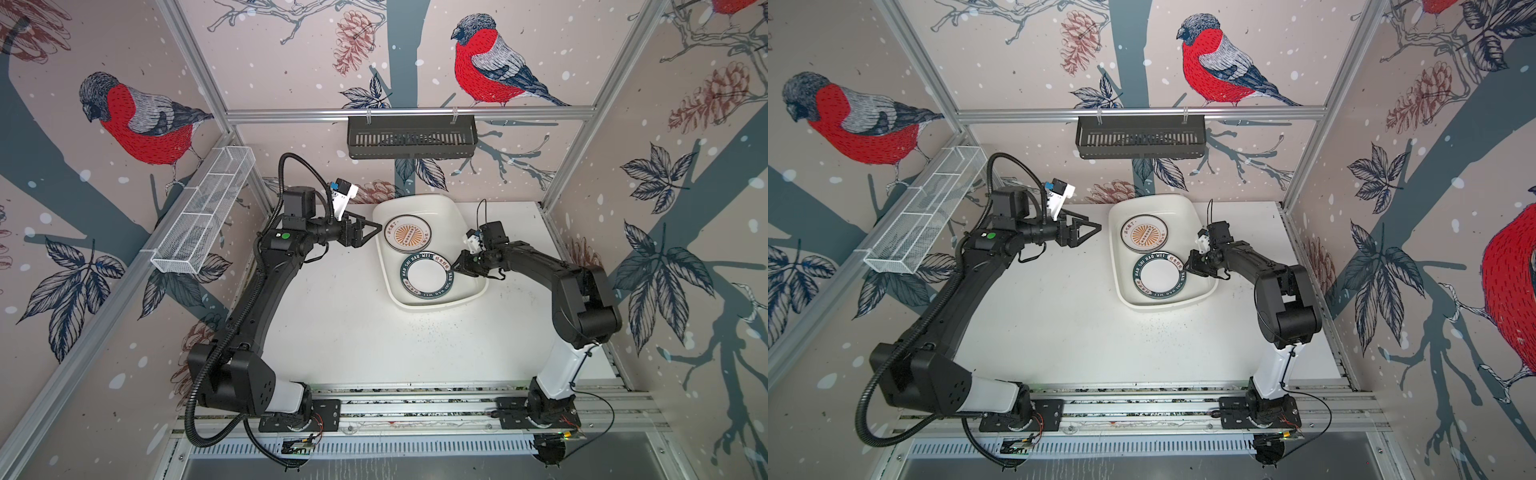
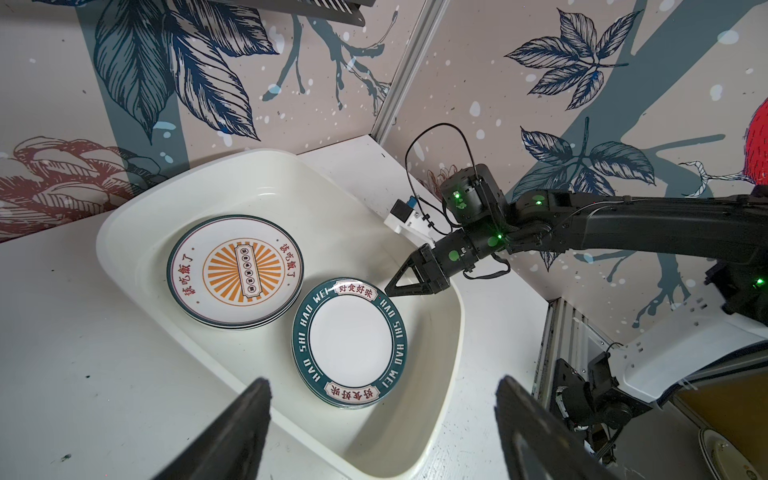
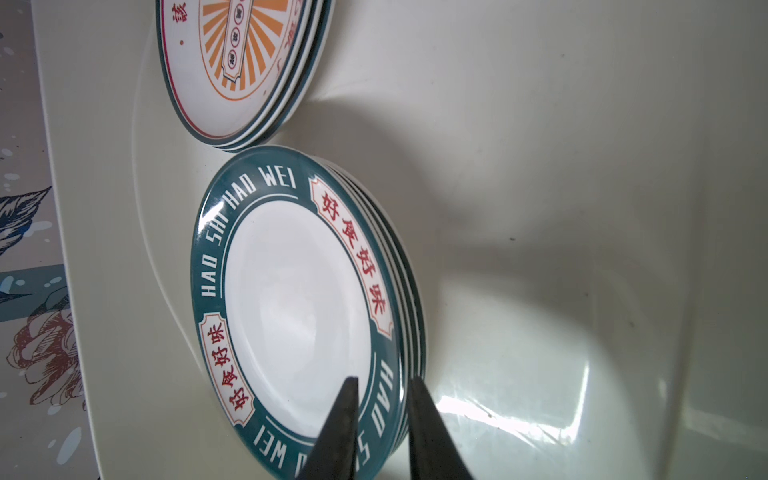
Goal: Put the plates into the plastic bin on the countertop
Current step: 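Open the right gripper and lift it off the plate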
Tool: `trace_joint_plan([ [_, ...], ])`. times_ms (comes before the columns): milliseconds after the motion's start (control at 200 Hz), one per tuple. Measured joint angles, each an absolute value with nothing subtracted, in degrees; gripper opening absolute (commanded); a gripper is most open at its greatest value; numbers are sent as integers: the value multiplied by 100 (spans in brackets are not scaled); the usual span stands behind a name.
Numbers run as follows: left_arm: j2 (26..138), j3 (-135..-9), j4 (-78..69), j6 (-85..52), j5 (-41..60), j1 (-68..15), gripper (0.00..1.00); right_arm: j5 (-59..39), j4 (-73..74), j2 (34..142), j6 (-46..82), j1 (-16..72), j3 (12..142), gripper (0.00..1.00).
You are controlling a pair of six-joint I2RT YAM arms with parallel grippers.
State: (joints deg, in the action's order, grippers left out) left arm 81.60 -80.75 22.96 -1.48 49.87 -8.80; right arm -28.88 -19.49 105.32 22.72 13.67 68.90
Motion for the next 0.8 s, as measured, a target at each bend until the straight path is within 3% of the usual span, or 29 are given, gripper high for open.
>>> trace_joint_plan([
  [485, 8158, -8101, 2335, -117, 4816, -880, 94, -2821, -1850, 10248, 2279, 1406, 7057, 30],
  [801, 8145, -7931, 2250, -172, 4075, -880, 97, -2836, -849, 9325, 2567, 1417, 6134, 37],
])
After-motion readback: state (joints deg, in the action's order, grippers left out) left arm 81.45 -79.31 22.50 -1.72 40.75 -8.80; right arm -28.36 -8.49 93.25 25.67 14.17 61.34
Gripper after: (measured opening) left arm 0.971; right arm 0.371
